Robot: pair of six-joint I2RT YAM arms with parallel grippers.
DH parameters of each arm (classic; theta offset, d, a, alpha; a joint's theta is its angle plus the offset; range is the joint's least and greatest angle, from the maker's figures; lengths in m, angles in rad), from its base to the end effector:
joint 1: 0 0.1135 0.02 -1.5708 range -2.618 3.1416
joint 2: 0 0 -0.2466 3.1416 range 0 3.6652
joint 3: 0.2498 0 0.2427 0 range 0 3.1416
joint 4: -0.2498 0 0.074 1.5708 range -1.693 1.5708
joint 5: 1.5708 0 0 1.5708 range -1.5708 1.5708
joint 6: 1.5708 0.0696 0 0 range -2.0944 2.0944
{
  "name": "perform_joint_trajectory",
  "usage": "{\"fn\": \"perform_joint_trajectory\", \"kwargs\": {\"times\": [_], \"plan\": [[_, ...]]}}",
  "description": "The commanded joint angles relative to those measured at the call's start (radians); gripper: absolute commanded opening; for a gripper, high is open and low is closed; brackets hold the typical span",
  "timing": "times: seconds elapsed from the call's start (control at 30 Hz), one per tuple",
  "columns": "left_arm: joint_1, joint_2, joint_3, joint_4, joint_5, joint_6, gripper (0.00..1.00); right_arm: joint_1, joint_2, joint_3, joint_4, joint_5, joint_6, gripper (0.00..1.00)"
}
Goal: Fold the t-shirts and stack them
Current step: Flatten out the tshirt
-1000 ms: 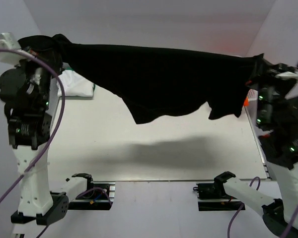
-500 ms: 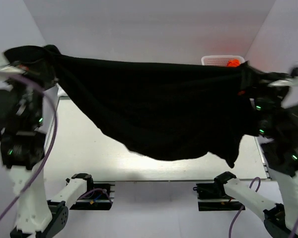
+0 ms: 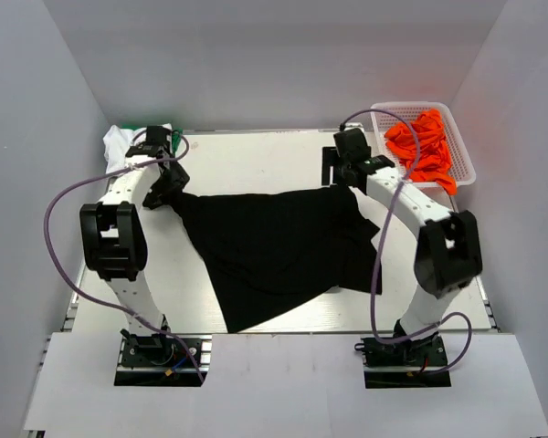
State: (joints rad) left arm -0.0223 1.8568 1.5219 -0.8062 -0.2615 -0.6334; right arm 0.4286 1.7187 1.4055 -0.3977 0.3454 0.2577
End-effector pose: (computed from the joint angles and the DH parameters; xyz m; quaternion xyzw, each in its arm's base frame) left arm 0.3905 0.0093 0.2011 -0.3179 0.9154 0.0525 0.2411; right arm 0.3775 0.1466 0.2510 -0.0051 0.8983 -0.0089 0.4392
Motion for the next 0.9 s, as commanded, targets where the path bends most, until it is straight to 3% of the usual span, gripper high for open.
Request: {"fn": "perform_joint_trajectory", "kwargs": {"times": [0.0,0.03,0.17,0.37,0.53,0.67,0.87], "plan": [[0.007,-0.074,0.138,-0.022,-0.024,-0.006,0.89,-0.007,-0.019,0.127,-0.040,-0.086,-0.015,0.90],[0.007,-0.074,0.109,-0.005,0.005,0.003,1.00,-0.010,-0.042,0.118,-0.005,-0.095,-0.017,0.90],[-0.002,-0.171,-0.015,0.082,0.116,0.026,1.00,-0.008,-0.087,0.050,-0.033,-0.106,-0.026,0.90],[-0.036,-0.294,-0.192,0.108,0.393,0.072,1.00,-0.016,-0.226,-0.127,-0.108,-0.098,0.103,0.90],[-0.102,-0.425,-0.345,0.039,0.430,0.093,1.00,-0.037,-0.422,-0.357,-0.188,-0.062,0.222,0.90],[-0.160,-0.528,-0.450,0.030,0.501,0.093,1.00,-0.057,-0.614,-0.554,-0.251,-0.124,0.331,0.90],[-0.261,-0.518,-0.549,0.050,0.489,0.051,0.97,-0.076,-0.754,-0.761,-0.326,-0.187,0.462,0.90]]}}
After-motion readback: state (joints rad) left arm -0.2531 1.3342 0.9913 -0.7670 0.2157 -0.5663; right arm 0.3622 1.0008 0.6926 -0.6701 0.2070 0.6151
